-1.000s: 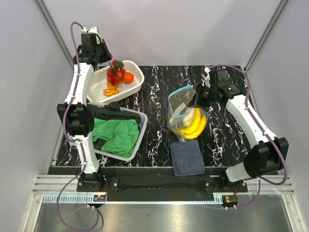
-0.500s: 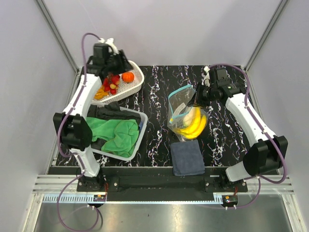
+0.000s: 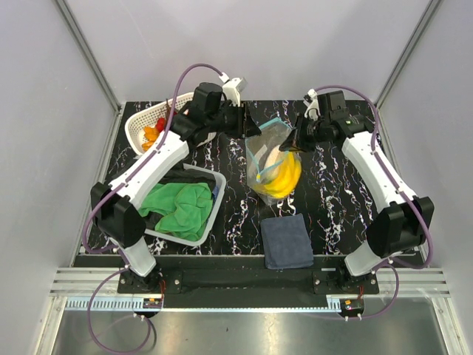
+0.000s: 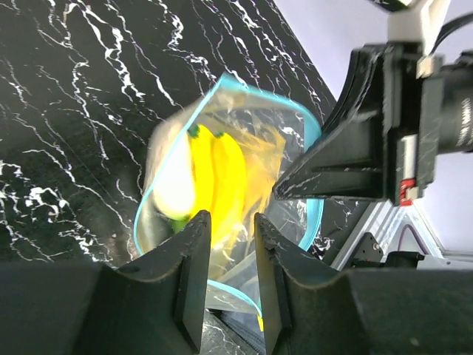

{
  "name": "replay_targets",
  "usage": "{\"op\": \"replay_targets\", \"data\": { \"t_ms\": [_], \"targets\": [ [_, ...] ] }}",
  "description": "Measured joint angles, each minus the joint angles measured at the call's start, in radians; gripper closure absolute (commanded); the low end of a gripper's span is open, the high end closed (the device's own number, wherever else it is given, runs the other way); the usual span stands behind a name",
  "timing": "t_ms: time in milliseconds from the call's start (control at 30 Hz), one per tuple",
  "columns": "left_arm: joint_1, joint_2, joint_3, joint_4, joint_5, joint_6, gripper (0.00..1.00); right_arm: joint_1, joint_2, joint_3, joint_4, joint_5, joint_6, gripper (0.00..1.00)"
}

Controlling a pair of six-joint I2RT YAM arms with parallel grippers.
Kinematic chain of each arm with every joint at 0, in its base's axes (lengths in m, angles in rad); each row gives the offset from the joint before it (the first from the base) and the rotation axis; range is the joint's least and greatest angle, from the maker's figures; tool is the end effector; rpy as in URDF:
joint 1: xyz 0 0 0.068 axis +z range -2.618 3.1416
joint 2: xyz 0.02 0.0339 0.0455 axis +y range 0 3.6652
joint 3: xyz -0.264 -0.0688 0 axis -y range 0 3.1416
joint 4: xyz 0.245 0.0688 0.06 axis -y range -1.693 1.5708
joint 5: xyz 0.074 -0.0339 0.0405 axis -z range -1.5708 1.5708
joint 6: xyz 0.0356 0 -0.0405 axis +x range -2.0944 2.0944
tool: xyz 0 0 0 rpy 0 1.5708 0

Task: Open the zip-top bag and remove the fake food

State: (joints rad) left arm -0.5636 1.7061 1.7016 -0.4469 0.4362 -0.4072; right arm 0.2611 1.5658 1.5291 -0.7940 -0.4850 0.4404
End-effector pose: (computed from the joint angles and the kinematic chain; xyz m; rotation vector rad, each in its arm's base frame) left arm 0.3271 -0.2245 0.3876 0.4590 2.0903 -1.0351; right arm 0.3212 0.1030 0.3506 -0.0149 2.4718 0.8996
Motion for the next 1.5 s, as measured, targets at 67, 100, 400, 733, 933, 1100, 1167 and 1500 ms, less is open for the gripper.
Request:
{"op": "replay_targets", "data": {
  "t_ms": [67, 100, 400, 733, 933, 1100, 1167, 1500],
  "targets": [
    [0.0, 0.003, 0.0, -0.003, 0.0, 0.008, 0.68, 0.0, 0.018, 0.024, 0.011, -0.009, 0.005, 1.0],
    [0.0, 0.007, 0.0, -0.004, 0.001, 0.013, 0.68, 0.0, 0.026, 0.032, 0.016, -0.013, 0.008, 1.0],
    [-0.077, 0.148, 0.017, -0.053, -0.029, 0.06, 0.73, 0.0, 0.055, 0.001, 0.072, -0.055, 0.056, 1.0],
    [-0.127, 0.234, 0.11, -0.105, -0.187, 0.107, 0.71, 0.0, 0.056, -0.035, 0.084, -0.051, 0.098, 1.0],
    [-0.128, 0.306, 0.177, -0.105, -0.263, 0.115, 0.74, -0.006, 0.087, -0.007, 0.087, -0.053, 0.126, 1.0],
    [-0.128, 0.372, 0.183, -0.101, -0.291, 0.111, 0.74, -0.018, 0.135, 0.024, 0.087, -0.06, 0.15, 1.0],
    [-0.128, 0.397, 0.183, -0.093, -0.301, 0.108, 0.73, -0.02, 0.153, 0.035, 0.086, -0.061, 0.156, 1.0],
    [-0.128, 0.471, 0.154, 0.006, -0.338, 0.074, 0.69, -0.024, 0.193, 0.064, 0.083, -0.076, 0.162, 1.0]
  ]
}}
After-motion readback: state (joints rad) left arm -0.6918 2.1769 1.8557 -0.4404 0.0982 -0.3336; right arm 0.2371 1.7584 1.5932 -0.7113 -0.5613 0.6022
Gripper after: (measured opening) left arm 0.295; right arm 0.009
